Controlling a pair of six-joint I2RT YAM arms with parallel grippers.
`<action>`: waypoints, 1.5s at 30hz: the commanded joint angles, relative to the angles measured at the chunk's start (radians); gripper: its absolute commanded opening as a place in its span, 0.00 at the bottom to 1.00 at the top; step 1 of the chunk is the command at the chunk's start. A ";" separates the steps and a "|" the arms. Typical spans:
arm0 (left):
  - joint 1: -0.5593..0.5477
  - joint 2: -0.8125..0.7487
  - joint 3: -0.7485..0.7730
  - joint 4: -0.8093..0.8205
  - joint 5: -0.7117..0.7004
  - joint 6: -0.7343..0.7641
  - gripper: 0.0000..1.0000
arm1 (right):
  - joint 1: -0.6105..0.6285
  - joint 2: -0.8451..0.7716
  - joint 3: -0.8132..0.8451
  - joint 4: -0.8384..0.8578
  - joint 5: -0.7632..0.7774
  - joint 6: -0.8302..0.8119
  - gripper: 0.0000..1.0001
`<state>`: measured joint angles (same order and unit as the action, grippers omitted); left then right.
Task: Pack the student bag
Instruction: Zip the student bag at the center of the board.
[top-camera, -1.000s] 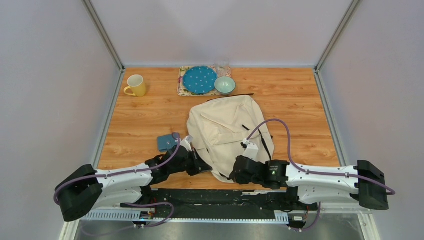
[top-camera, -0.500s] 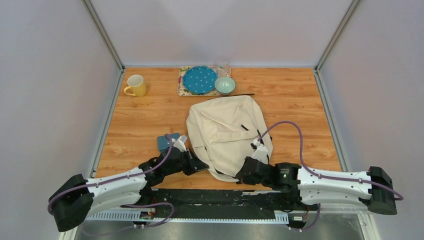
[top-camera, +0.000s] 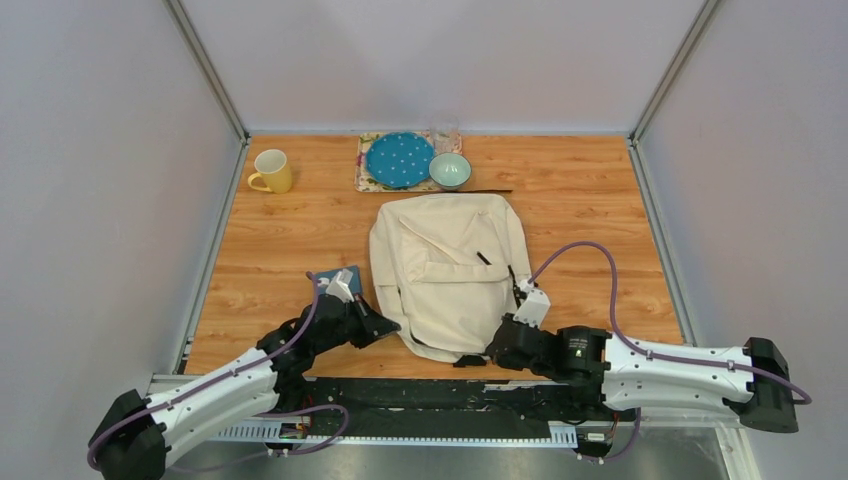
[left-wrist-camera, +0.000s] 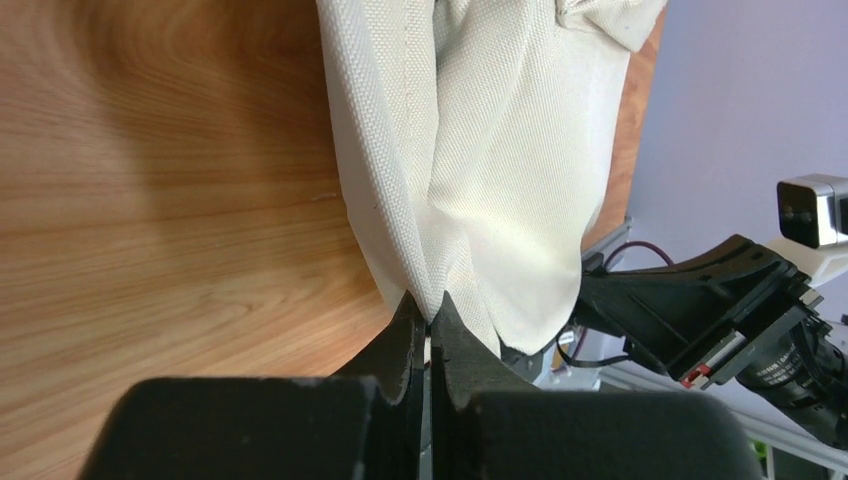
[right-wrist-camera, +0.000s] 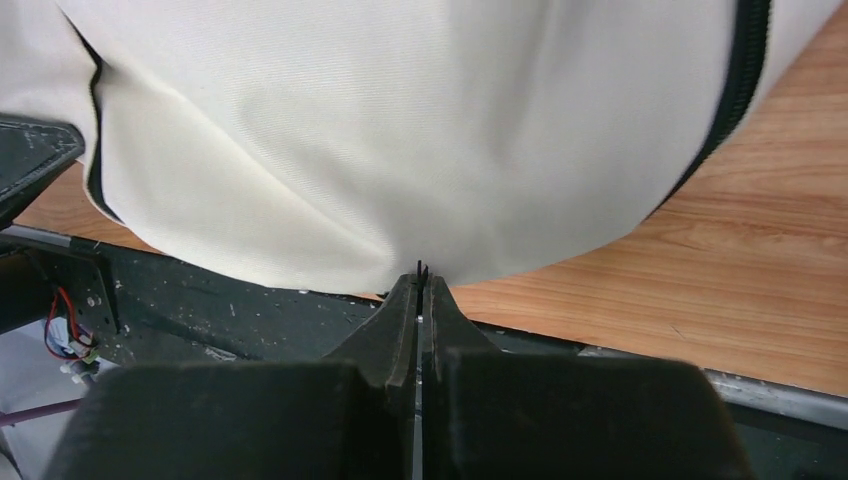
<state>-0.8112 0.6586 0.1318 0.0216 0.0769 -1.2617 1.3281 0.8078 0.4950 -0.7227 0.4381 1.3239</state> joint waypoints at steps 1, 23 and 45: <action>0.047 -0.063 0.003 -0.086 -0.101 0.061 0.00 | 0.005 -0.028 -0.012 -0.101 0.070 0.011 0.00; 0.070 -0.090 0.206 -0.442 -0.042 0.444 0.71 | 0.006 -0.068 -0.032 -0.048 0.088 0.001 0.00; -0.353 -0.067 0.130 -0.227 -0.368 -0.030 0.79 | 0.005 -0.071 -0.036 -0.009 0.093 0.009 0.00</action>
<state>-1.0515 0.5011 0.2474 -0.3462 -0.1543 -1.1988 1.3285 0.7498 0.4583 -0.7563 0.4709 1.3201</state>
